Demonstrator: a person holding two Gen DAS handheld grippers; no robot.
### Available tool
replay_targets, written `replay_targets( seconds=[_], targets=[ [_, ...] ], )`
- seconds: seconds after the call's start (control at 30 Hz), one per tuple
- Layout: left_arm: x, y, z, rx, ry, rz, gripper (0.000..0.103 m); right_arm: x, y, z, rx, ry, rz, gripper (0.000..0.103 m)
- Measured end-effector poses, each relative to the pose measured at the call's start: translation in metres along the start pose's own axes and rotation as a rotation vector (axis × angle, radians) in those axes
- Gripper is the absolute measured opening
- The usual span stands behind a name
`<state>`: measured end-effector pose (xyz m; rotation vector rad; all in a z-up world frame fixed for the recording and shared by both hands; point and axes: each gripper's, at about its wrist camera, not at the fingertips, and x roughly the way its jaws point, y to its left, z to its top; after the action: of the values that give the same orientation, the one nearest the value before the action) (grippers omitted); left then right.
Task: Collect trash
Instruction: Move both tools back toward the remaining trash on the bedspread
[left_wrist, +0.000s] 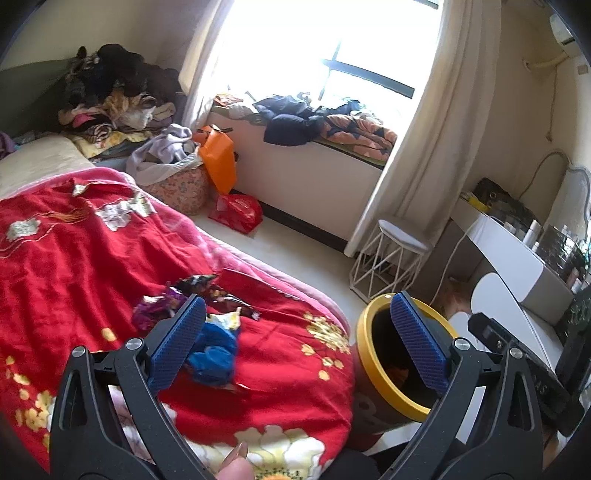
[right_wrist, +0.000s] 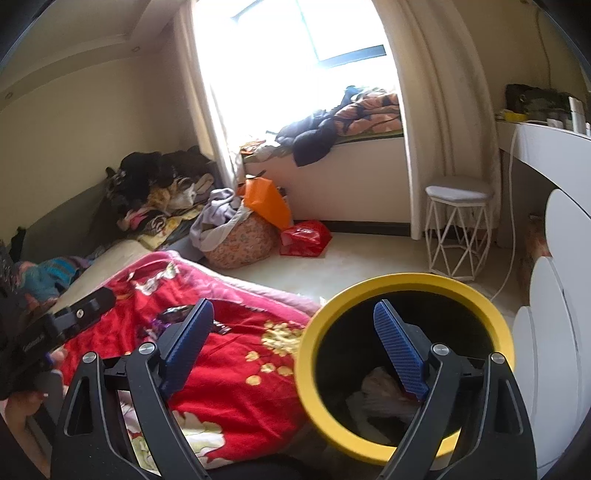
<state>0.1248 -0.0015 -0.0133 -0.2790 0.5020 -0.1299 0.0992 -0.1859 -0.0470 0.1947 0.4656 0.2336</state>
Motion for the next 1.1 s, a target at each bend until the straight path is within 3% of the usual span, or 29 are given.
replay_targets(
  seconds=[0.67,0.9,1.1],
  targets=[
    [-0.020,0.101,0.011,-0.131,-0.035,0.147,0.092,0.037,0.076,-0.013,-0.112,0.121,0.153,0.087],
    [-0.023,0.131,0.004,-0.165,-0.003,0.183,0.092,0.058,0.103,-0.019,-0.149,0.176,0.211,0.086],
    [-0.012,0.151,-0.009,-0.173,0.094,0.166,0.092,0.082,0.120,-0.026,-0.163,0.245,0.262,0.086]
  ],
)
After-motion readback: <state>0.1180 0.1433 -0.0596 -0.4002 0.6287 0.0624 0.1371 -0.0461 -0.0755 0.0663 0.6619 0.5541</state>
